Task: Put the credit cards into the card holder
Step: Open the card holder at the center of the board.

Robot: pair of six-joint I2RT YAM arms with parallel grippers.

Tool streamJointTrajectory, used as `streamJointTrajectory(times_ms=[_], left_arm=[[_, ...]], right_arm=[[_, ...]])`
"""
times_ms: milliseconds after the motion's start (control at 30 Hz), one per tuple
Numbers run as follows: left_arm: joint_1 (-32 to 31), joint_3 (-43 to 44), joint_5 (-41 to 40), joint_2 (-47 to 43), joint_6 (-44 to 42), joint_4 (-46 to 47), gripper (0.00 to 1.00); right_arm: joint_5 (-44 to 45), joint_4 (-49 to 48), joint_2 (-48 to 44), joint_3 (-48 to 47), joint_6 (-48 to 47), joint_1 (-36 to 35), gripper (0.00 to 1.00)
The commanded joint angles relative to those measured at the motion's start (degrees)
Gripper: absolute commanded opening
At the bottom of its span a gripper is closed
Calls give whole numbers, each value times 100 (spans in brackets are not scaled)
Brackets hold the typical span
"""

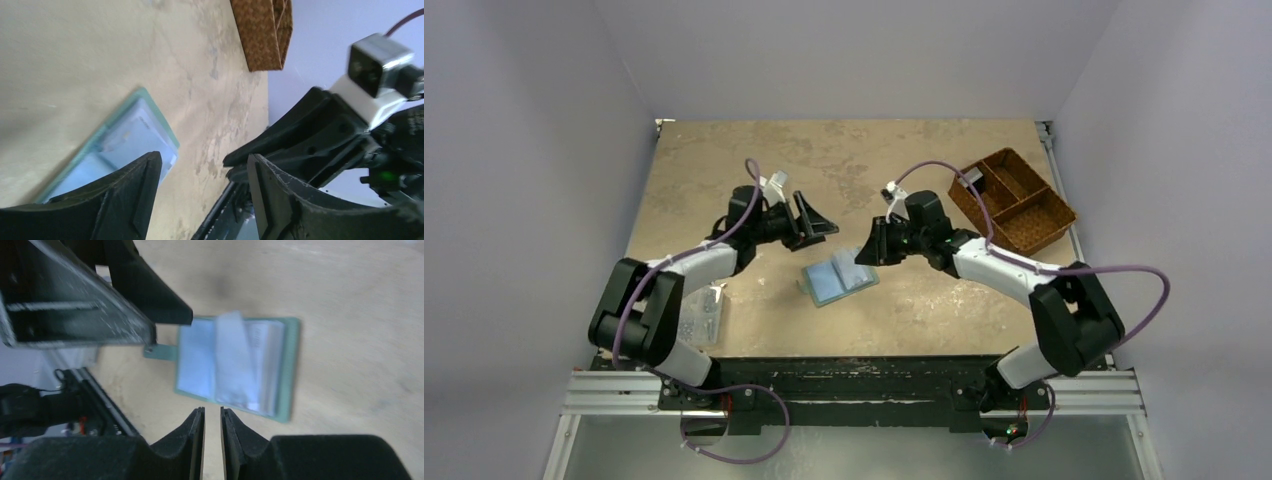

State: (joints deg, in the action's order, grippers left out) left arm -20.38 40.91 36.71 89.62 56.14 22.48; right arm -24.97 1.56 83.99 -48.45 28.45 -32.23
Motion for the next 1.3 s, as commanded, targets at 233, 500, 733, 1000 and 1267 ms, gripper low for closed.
streamJointTrajectory(times_ms=[233,500,733,1000,1267], left_arm=[[86,-325,292,43,-213,-82,35],[-487,252,227,1333,121,730,20],[-536,444,23,1979,215,894,17],[-475,653,28,1439,-151,269,27],[-291,625,-200,671,-706,-787,42]], right_arm=[[-1629,-2644,1569,90,1523,65,12],[-1046,-2185,1676,617,1260,485,10],[-973,-1304,863,508,904,311,18],[-1110,-1619,1152,388,972,143,21],[-701,-2162,1667,761,1217,301,19]])
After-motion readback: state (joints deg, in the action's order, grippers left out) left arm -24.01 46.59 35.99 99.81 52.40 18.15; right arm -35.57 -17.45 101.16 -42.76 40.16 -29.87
